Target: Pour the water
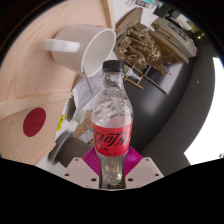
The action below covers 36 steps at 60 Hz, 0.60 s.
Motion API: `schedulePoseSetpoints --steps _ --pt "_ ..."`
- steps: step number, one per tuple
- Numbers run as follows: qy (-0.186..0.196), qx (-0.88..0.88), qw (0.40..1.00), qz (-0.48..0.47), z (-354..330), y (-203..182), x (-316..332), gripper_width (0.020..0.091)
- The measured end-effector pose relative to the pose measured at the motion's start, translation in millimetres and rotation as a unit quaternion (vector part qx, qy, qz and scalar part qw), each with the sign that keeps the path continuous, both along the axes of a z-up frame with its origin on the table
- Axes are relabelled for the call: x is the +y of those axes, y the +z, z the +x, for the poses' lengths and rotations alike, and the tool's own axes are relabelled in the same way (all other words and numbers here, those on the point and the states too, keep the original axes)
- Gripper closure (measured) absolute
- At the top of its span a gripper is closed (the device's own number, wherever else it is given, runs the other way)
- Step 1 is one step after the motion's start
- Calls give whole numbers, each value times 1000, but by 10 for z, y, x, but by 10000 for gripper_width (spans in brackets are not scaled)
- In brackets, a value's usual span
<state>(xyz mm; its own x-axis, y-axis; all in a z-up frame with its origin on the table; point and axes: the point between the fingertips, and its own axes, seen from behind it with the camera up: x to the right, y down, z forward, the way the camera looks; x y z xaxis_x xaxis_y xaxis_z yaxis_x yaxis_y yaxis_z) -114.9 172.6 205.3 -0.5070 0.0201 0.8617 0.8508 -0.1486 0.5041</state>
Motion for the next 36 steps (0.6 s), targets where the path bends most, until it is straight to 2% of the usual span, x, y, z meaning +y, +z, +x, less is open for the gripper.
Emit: schedulePoseSetpoints --steps 8,17,27,33,36 --pt "6 51 999 -2 -7 50 -21 863" --pt "-30 272 962 -5 158 141 -147 857" --pt "-34 531 847 -4 213 226 -291 857" --pt "-30 664 746 -35 214 80 -264 857" --pt "-41 720 691 -50 201 -69 -273 857"
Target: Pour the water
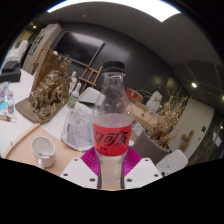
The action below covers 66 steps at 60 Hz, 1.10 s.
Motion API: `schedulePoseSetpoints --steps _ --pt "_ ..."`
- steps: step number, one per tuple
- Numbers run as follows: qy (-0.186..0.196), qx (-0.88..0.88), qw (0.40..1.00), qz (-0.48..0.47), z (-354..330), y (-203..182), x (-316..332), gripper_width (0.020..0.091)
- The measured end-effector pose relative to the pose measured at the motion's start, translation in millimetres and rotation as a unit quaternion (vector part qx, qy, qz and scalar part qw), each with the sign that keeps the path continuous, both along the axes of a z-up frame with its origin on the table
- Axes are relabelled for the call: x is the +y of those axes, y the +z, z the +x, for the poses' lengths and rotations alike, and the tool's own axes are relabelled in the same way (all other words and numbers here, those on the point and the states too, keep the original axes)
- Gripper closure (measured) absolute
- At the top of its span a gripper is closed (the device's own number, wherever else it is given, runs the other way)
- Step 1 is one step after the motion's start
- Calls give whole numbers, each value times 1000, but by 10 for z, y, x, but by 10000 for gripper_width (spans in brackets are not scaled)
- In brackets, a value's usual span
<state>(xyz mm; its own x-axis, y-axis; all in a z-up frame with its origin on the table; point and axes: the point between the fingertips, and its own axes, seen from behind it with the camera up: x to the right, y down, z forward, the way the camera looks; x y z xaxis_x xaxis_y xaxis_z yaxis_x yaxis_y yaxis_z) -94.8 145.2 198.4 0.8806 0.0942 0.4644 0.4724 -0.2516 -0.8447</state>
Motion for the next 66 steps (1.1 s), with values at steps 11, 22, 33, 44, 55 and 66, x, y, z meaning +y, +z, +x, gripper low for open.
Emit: schedulePoseSetpoints --steps 11,22,33,44,55,66 --pt "8 170 985 -32 19 -510 77 858" --pt "16 225 973 -57 71 -1024 240 857" --pt "27 237 970 -55 122 -1321 274 843" --pt "35 224 972 -55 140 -1343 196 677" --pt "23 211 973 -91 176 -1309 -59 270" --pt "-12 203 972 -121 91 -947 -796 253"
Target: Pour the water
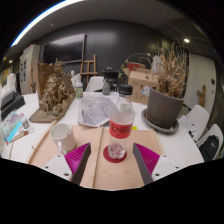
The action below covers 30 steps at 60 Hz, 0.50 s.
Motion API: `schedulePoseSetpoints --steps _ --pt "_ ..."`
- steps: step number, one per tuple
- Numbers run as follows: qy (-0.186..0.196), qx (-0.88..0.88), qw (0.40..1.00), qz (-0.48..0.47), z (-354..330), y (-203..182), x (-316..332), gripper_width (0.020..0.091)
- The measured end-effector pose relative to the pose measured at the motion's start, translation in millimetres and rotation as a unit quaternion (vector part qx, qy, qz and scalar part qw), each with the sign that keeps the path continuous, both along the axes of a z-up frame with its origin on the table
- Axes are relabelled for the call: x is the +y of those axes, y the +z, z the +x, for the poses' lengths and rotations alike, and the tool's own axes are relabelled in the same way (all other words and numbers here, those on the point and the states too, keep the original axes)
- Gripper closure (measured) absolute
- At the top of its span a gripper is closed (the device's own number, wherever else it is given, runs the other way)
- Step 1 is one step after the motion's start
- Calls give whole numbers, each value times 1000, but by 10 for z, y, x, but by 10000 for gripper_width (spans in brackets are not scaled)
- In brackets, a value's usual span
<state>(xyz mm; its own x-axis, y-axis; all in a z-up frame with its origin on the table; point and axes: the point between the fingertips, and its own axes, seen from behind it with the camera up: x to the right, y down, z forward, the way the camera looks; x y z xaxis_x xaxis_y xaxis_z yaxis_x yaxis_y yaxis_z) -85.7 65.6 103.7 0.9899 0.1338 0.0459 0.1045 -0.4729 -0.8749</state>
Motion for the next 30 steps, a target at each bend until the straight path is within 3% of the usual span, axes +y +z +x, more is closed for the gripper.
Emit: schedulePoseSetpoints --steps 15,30 --pt "-37 3 999 -30 -453 773 -1511 248" --pt "-39 4 999 -31 -1021 1267 -2649 248"
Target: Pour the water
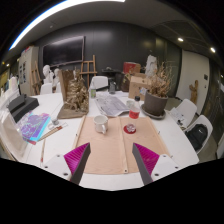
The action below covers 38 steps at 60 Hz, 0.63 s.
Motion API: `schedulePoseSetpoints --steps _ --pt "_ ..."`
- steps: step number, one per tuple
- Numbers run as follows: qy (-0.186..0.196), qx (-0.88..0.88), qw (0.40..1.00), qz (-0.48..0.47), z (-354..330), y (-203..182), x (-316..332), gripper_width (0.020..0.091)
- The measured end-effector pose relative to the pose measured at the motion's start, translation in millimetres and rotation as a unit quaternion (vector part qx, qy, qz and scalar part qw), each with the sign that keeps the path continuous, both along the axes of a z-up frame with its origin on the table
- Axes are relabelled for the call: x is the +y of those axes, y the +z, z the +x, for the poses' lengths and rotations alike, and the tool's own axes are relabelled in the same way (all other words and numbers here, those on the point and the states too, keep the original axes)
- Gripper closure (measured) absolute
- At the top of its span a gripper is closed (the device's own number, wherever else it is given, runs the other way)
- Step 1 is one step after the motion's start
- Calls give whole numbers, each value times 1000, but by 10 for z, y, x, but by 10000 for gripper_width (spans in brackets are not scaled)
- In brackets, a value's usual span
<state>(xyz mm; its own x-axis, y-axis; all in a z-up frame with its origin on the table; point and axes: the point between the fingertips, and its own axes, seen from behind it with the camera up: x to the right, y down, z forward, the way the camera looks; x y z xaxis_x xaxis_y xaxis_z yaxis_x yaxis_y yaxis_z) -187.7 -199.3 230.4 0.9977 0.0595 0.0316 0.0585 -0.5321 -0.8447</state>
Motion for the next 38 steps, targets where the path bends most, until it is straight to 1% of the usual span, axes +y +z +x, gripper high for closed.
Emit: schedulePoseSetpoints --steps 10,21,38 --pt "5 -6 1000 -2 -242 86 -393 248" --pt "0 -18 1000 10 -323 168 -548 248" --pt "-19 -29 999 -7 -306 49 -671 247"
